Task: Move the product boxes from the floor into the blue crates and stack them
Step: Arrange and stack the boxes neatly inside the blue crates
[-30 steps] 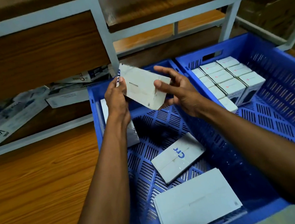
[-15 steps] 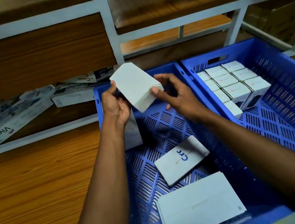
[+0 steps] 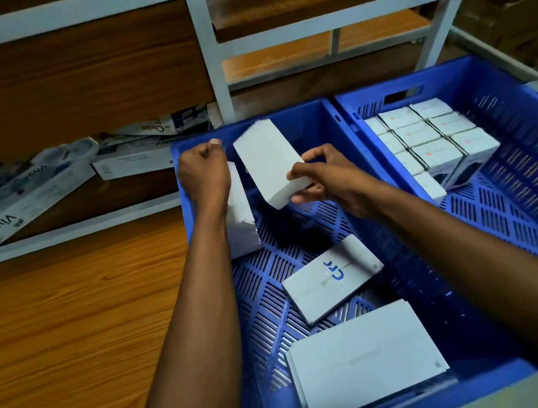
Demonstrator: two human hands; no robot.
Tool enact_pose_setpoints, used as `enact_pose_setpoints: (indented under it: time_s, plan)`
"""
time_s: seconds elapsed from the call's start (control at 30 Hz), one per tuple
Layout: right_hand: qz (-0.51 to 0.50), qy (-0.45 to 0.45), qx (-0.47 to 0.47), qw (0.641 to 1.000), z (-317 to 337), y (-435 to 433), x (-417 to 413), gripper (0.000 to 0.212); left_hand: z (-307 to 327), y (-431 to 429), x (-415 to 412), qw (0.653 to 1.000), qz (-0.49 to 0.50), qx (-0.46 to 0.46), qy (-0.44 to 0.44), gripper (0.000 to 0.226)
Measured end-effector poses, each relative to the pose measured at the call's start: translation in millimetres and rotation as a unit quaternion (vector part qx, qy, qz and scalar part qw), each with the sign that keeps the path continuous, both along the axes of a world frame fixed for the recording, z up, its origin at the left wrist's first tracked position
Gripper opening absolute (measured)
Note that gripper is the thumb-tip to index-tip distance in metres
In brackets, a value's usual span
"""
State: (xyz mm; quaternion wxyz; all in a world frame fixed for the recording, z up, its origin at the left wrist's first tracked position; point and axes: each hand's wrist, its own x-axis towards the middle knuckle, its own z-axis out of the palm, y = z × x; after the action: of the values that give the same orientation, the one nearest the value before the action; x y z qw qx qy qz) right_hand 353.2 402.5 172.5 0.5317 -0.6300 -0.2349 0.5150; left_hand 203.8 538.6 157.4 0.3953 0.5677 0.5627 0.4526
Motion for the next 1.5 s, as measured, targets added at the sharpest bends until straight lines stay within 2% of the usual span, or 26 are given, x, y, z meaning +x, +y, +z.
enact_pose_setpoints:
  time_s: [0.1,0.2,0.27,0.33,0.4,0.47,0.5,0.57,0.63,0.7,0.8,0.83,0.87,0.93,1.0,1.03,1.13,1.17,1.2,1.27,1.33,1.43,1.5]
  plan:
    - [0.023,0.011,-0.074,0.997,-10,4,2,0.042,4,-4,3,0.999,-0.016,-0.026,-0.017,0.023]
    - [0.032,-0.034,-0.093,0.995,-24,17,-4,0.025,3,-8,10,0.985,-0.152,-0.077,0.013,0.017]
    - [0.03,-0.072,-0.099,0.992,-41,24,-16,0.015,1,-13,17,0.96,-0.251,-0.114,0.06,0.015]
    - [0.021,-0.082,-0.135,0.987,-67,27,-30,0.012,-4,-19,21,0.93,-0.312,-0.156,0.114,0.017]
    - [0.003,-0.145,-0.18,0.973,-95,31,-37,0.009,-10,-22,20,0.894,-0.358,-0.206,0.174,0.02]
    - [0.019,-0.214,-0.218,0.952,-120,35,-34,0.006,-14,-22,18,0.86,-0.386,-0.235,0.238,0.024]
    - [0.025,-0.217,-0.223,0.95,-131,38,-32,0.005,-14,-22,17,0.851,-0.391,-0.241,0.252,0.026]
    - [0.021,-0.197,-0.205,0.958,-133,39,-33,0.006,-11,-23,17,0.85,-0.397,-0.236,0.253,0.029]
    - [0.032,-0.245,-0.21,0.946,-123,33,-33,0.006,-7,-25,19,0.857,-0.396,-0.215,0.248,0.029]
    - [0.086,-0.339,-0.234,0.907,-101,27,-33,0.017,-3,-30,20,0.875,-0.388,-0.178,0.227,0.026]
    - [0.176,-0.479,-0.221,0.831,-57,25,-33,0.074,-1,-34,19,0.908,-0.356,-0.136,0.174,0.02]
    - [0.194,-0.518,-0.196,0.809,-41,23,-34,0.081,-1,-35,17,0.917,-0.343,-0.121,0.165,0.019]
    - [0.218,-0.55,-0.173,0.787,-26,22,-33,0.079,-2,-35,17,0.925,-0.328,-0.107,0.159,0.02]
    - [0.296,-0.567,-0.154,0.753,-7,11,-28,0.072,-3,-35,15,0.941,-0.29,-0.08,0.153,0.019]
    - [0.395,-0.528,-0.192,0.727,-4,-3,-21,0.078,-4,-32,15,0.951,-0.26,-0.053,0.162,0.021]
    - [0.446,-0.515,-0.228,0.695,-9,-10,-19,0.086,-5,-31,16,0.952,-0.251,-0.038,0.172,0.023]
    - [0.55,-0.53,-0.332,0.554,-41,-22,-15,0.107,-9,-31,21,0.948,-0.251,-0.003,0.194,0.027]
    - [0.555,-0.554,-0.336,0.522,-53,-25,-15,0.11,-8,-33,22,0.945,-0.257,0.003,0.2,0.027]
    - [0.543,-0.585,-0.32,0.511,-62,-28,-17,0.11,-9,-35,23,0.944,-0.26,0.008,0.203,0.025]
    - [0.502,-0.64,-0.262,0.519,-79,-30,-21,0.102,-10,-36,26,0.944,-0.257,0.013,0.205,0.022]
    - [0.497,-0.634,-0.238,0.543,-81,-23,-23,0.09,-10,-38,26,0.946,-0.253,0.018,0.201,0.02]
    - [0.499,-0.523,-0.217,0.656,-48,-8,-15,0.074,-7,-35,25,0.955,-0.241,0.015,0.173,0.016]
    - [0.454,-0.484,-0.15,0.733,-13,-10,-3,0.073,-4,-31,24,0.967,-0.223,-0.007,0.123,0.016]
